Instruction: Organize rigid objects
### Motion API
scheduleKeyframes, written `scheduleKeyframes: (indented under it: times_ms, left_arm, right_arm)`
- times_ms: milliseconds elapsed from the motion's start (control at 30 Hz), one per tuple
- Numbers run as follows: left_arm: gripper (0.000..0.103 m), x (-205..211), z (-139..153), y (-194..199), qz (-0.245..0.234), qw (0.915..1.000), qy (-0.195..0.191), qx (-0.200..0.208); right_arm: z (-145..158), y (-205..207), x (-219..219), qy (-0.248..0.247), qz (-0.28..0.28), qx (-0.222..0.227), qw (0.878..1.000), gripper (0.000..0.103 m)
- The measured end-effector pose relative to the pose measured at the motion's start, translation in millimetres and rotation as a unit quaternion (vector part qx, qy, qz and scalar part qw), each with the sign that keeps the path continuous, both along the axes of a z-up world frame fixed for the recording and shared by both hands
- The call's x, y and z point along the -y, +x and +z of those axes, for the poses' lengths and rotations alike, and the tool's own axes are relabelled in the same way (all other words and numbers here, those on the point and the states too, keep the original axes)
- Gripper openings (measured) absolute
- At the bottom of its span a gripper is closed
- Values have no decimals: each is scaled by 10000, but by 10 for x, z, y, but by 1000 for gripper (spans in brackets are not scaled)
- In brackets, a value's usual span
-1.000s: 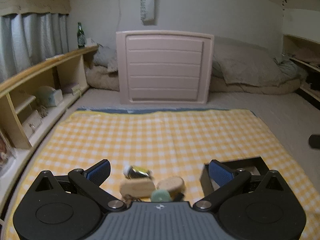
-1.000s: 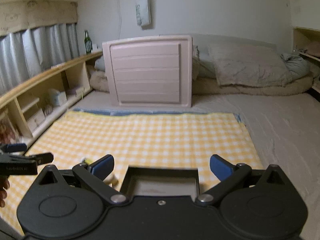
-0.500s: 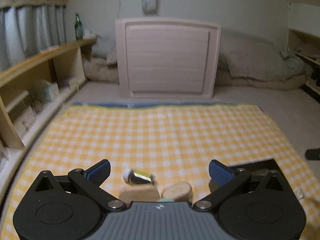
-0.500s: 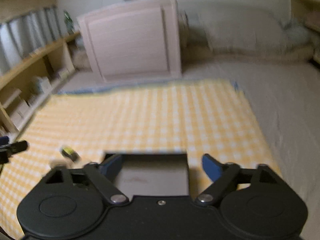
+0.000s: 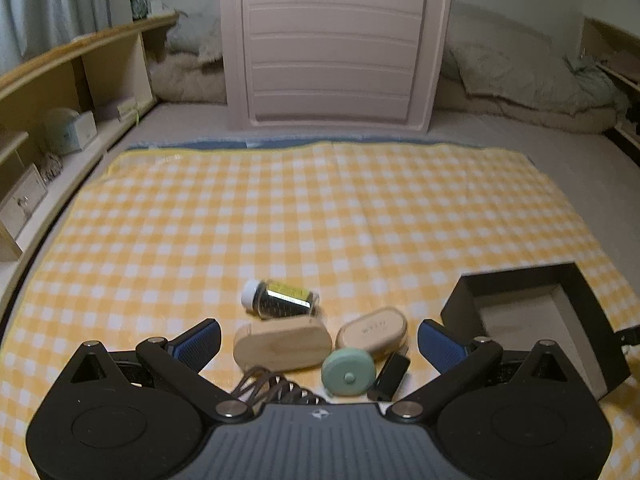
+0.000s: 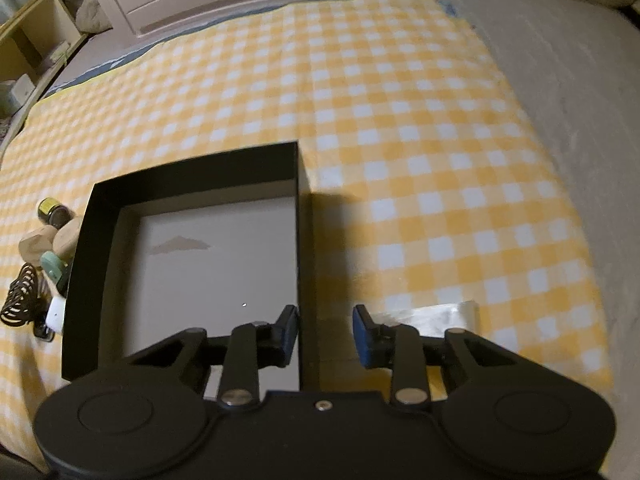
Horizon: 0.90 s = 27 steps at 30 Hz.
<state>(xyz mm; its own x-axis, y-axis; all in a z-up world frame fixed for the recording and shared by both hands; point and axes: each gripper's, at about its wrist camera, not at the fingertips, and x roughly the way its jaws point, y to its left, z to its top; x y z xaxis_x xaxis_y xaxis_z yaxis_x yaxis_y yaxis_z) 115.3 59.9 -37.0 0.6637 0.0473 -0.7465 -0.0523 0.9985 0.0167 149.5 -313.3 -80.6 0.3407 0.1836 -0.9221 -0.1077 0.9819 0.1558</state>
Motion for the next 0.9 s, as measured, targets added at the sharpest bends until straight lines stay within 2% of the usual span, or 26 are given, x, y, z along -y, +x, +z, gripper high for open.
scheduleKeyframes:
  times_ms: [33,100,167,333,500,600,733,900]
  left_arm:
    - [103,-13,-27,8,-13,10000,-36,-70]
    - [103,-59,-90,27,3,9996,-158,-218]
    - [103,-91,-144,50,45,9990,-259,-351]
    - [99,-203,-246,82,66,9970,-449,-625]
    - [82,-327,-378,118,181,9928,-702,-951]
    - [75,-385,-458,138,195,9907,-749,-1116]
    - [75,-429,-539,170,136,9885,-763,-1295]
    - [75,-424,-589,241,-160,9893,-708,-1263]
  right_arm:
    - [-47,4,-6,-2,20,-27,10000,28]
    - [-133,6,-15,16,96,-71,9999,14]
    - [-227,-12,-36,86,124,-131,9998,7]
    - [-352,-139,-115,-186,216,7,9996,5]
    - [-341,-212,-212,-325,194,-18,9993,3]
    - [-336,-117,-363,-420,231,-51,9988,3]
    - [-320,-115,-362,-440,239,-67,9987,3]
    - [-321,-113,-361,-418,222,-78,9988,3]
